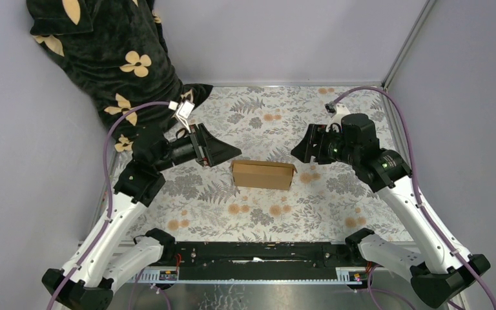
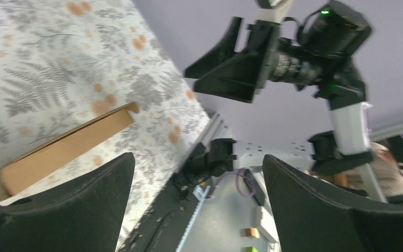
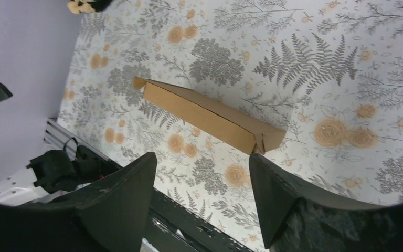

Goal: Fold the paper box

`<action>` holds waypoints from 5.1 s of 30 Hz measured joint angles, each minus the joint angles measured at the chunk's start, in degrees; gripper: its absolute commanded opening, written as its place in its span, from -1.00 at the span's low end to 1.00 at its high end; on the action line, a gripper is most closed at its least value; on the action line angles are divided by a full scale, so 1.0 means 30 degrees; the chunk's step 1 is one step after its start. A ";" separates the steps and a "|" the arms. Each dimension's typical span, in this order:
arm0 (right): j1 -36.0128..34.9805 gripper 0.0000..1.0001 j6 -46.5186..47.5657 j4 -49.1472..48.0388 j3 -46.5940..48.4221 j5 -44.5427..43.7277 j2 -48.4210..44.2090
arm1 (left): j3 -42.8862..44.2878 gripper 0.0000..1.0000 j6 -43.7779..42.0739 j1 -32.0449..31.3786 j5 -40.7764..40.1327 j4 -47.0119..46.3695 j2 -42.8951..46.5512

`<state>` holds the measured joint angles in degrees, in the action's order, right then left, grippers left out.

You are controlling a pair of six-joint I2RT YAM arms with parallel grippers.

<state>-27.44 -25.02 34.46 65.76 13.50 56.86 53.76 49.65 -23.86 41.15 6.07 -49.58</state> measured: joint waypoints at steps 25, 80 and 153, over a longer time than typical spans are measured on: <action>-0.1253 -0.29 0.3096 -0.2936 -0.7038 -0.4823 -0.2543 | -0.2448 0.76 -0.7053 -0.1515 -1.1759 0.5136 -0.0109; -0.2980 -0.60 0.5428 -0.3679 -0.5078 -0.4772 0.1486 | -0.1574 0.44 -0.9275 -0.3322 -1.3857 0.6011 -0.1617; -0.3249 -0.71 0.5479 -0.3898 -0.5078 -0.5187 0.1865 | -0.1581 -0.35 -1.0251 -0.5319 -1.5395 0.5486 -0.4517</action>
<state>-37.19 -8.58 22.76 50.52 -2.07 62.46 49.01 18.90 -39.81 -5.04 22.52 -63.13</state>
